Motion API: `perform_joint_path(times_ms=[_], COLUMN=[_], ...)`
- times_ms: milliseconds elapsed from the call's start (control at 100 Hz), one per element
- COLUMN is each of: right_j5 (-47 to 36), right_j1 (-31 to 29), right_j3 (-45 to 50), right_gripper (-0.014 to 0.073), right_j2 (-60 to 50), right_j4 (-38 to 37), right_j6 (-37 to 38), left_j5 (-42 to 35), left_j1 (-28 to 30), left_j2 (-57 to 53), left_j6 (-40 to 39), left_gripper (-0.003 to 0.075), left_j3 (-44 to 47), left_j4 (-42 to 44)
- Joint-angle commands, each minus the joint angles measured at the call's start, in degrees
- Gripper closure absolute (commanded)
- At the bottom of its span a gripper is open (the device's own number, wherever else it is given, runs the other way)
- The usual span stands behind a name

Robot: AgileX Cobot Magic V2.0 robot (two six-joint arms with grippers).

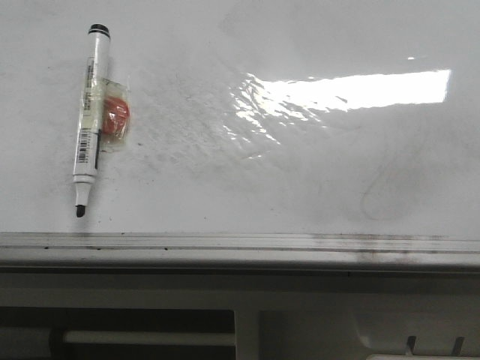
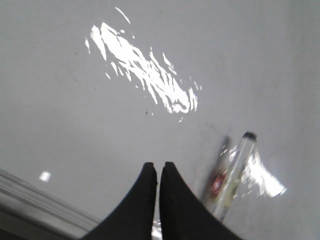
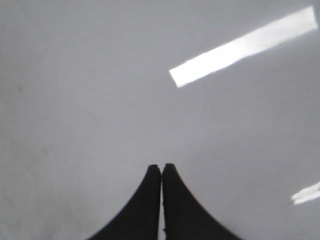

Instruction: Write number 8 on whiteboard

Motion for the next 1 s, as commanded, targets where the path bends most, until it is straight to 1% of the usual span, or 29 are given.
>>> perform_joint_path(times_ms=[0, 100, 170, 270, 350, 420, 490, 510, 530, 560, 580, 590, 600, 610, 630, 650, 680, 710, 760, 780, 820, 880, 990], right_j5=[-4.5, -1.9, 3.3, 14.2, 24.9, 29.4, 32.2, 32.7, 33.1, 33.5, 33.5, 33.5, 33.5, 33.5, 33.5, 33.3, 33.2, 33.2, 32.8, 32.6, 32.6, 32.6, 31.7], right_j1=[-0.3, -0.3, -0.3, -0.3, -0.3, -0.3, -0.3, -0.3, -0.3, -0.3, -0.3, -0.2, -0.2, 0.0, 0.1, 0.4, 0.9, 1.4, 2.6, 3.2, 4.2, 5.3, 6.3], right_j3=[-0.2, -4.0, -8.6, -16.5, -23.1, -27.6, -31.1, -31.9, -32.5, -33.6, -34.2, -34.4, -34.6, -34.8, -35.3, -35.6, -36.0, -36.2, -36.4, -36.4, -36.4, -36.4, -36.4], right_gripper=[0.0636, 0.0636, 0.0636, 0.0636, 0.0636, 0.0636, 0.0624, 0.0610, 0.0590, 0.0552, 0.0517, 0.0504, 0.0475, 0.0461, 0.0398, 0.0365, 0.0301, 0.0225, 0.0144, 0.0125, 0.0115, 0.0126, 0.0139], right_j2=[-1.3, -1.3, -0.9, 2.0, 6.3, 9.6, 12.8, 13.6, 14.3, 15.1, 15.6, 15.7, 16.0, 16.2, 16.5, 16.8, 17.0, 17.3, 17.6, 17.7, 18.2, 19.2, 20.7], right_j4=[9.9, 9.5, 7.0, 0.3, -6.6, -10.8, -13.3, -13.6, -13.7, -13.7, -13.7, -13.7, -13.7, -13.7, -13.6, -13.6, -13.6, -13.5, -13.5, -13.5, -13.9, -14.3, -14.3], right_j6=[0.1, -0.7, -3.9, -10.7, -14.0, -14.0, -14.0, -14.0, -14.0, -14.0, -14.0, -14.0, -14.0, -14.0, -14.0, -14.0, -14.0, -14.0, -14.0, -14.0, -14.0, -14.0, -14.0], left_j5=[-3.9, 0.3, 3.2, 6.6, 10.5, 14.7, 18.2, 19.1, 20.0, 21.2, 22.1, 22.6, 22.8, 23.1, 23.2, 23.2, 22.9, 22.7, 22.4, 22.4, 21.8, 19.9, 12.8], left_j1=[-0.4, -0.7, -0.7, -0.7, -0.7, -0.7, -0.7, -0.7, -0.7, -0.7, -0.7, -0.9, -0.9, -1.1, -1.4, -1.9, -3.1, -4.2, -6.1, -7.0, -8.7, -10.9, -14.8], left_j2=[-1.6, -1.4, -0.1, 4.3, 10.1, 15.7, 21.3, 22.4, 24.0, 26.5, 27.5, 28.4, 28.9, 29.7, 30.5, 31.6, 33.3, 34.6, 36.8, 37.8, 39.8, 42.5, 47.3], left_j6=[-0.2, 2.0, 3.9, 4.3, 4.3, 4.3, 4.8, 5.6, 6.7, 8.2, 9.5, 10.4, 10.8, 11.7, 12.3, 13.2, 15.1, 17.3, 21.5, 23.0, 24.7, 25.0, 25.0], left_gripper=[0.0741, 0.0741, 0.0741, 0.0741, 0.0741, 0.0734, 0.0675, 0.0643, 0.0589, 0.0543, 0.0477, 0.0461, 0.0428, 0.0412, 0.0384, 0.0334, 0.0300, 0.0287, 0.0300, 0.0307, 0.0325, 0.0338, 0.0339], left_j3=[2.0, -0.7, -3.7, -9.1, -14.3, -19.0, -23.0, -24.1, -25.0, -26.2, -27.0, -27.5, -27.8, -28.2, -28.5, -29.0, -29.4, -29.5, -29.5, -29.5, -29.5, -29.5, -29.5], left_j4=[-10.0, -6.3, -2.2, 5.4, 11.9, 17.2, 19.8, 19.8, 19.8, 19.5, 19.0, 18.9, 18.5, 18.3, 17.6, 16.6, 15.1, 12.7, 9.7, 8.8, 7.6, 7.0, 6.2])
